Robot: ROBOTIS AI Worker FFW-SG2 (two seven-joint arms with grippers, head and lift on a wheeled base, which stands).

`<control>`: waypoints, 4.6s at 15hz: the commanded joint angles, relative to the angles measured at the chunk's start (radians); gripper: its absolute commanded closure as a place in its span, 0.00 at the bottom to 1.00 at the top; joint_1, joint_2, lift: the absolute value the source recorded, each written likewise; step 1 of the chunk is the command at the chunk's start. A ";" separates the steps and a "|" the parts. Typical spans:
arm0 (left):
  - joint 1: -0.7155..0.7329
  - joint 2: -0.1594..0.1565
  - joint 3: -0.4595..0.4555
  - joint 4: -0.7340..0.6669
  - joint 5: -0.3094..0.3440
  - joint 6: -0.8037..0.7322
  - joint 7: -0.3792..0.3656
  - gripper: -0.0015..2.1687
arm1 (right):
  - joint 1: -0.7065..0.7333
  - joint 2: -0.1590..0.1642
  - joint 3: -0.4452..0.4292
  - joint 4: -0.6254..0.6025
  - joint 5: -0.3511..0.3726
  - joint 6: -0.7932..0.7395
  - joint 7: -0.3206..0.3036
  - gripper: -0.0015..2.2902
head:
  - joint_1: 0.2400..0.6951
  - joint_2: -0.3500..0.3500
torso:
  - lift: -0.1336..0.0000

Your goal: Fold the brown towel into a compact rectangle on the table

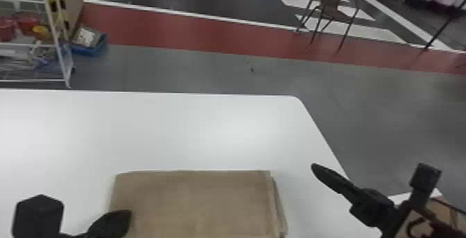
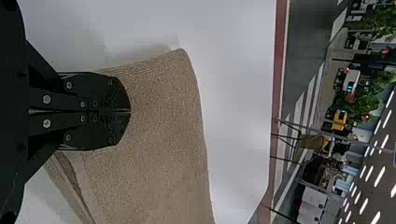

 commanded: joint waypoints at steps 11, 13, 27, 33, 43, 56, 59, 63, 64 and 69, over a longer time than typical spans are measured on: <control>0.045 0.004 0.177 -0.005 0.005 -0.001 -0.010 0.87 | -0.007 0.001 0.007 -0.008 -0.008 0.006 0.002 0.01 | 1.00 0.00 | 0.09; 0.061 0.004 0.194 -0.021 0.005 0.003 -0.014 0.87 | -0.007 0.001 0.010 -0.008 -0.008 0.006 -0.002 0.01 | 1.00 0.00 | 0.09; 0.061 0.007 0.045 -0.119 0.032 -0.028 -0.057 0.86 | 0.006 0.001 0.330 -0.012 0.153 0.009 -0.115 0.11 | 1.00 0.03 | 0.09; -0.017 0.009 -0.028 0.002 -0.026 -0.089 -0.031 0.86 | 0.013 0.001 0.526 -0.057 0.291 0.015 -0.192 0.11 | 1.00 0.09 | 0.09; -0.052 0.021 -0.019 0.038 -0.061 -0.083 -0.013 0.86 | -0.057 0.001 0.600 -0.060 0.371 0.233 -0.215 0.14 | 1.00 0.21 | 0.09; -0.054 0.030 -0.010 0.039 -0.087 -0.068 0.005 0.86 | -0.097 0.001 0.619 -0.043 0.376 0.381 -0.212 0.18 | 1.00 0.27 | 0.09; -0.054 0.030 -0.010 0.041 -0.089 -0.059 0.005 0.86 | -0.109 0.001 0.624 -0.042 0.373 0.430 -0.198 0.22 | 1.00 0.28 | 0.09; -0.052 0.032 -0.011 0.041 -0.092 -0.043 0.005 0.86 | -0.114 0.001 0.615 -0.039 0.350 0.466 -0.158 0.30 | 1.00 0.30 | 0.09; -0.052 0.030 -0.011 0.041 -0.098 -0.040 0.005 0.86 | -0.112 0.001 0.606 -0.039 0.340 0.466 -0.141 0.33 | 1.00 0.30 | 0.09; -0.049 0.029 -0.019 0.036 -0.104 -0.028 0.005 0.86 | -0.088 0.001 0.544 -0.097 0.202 0.451 -0.103 0.42 | 1.00 0.33 | 0.09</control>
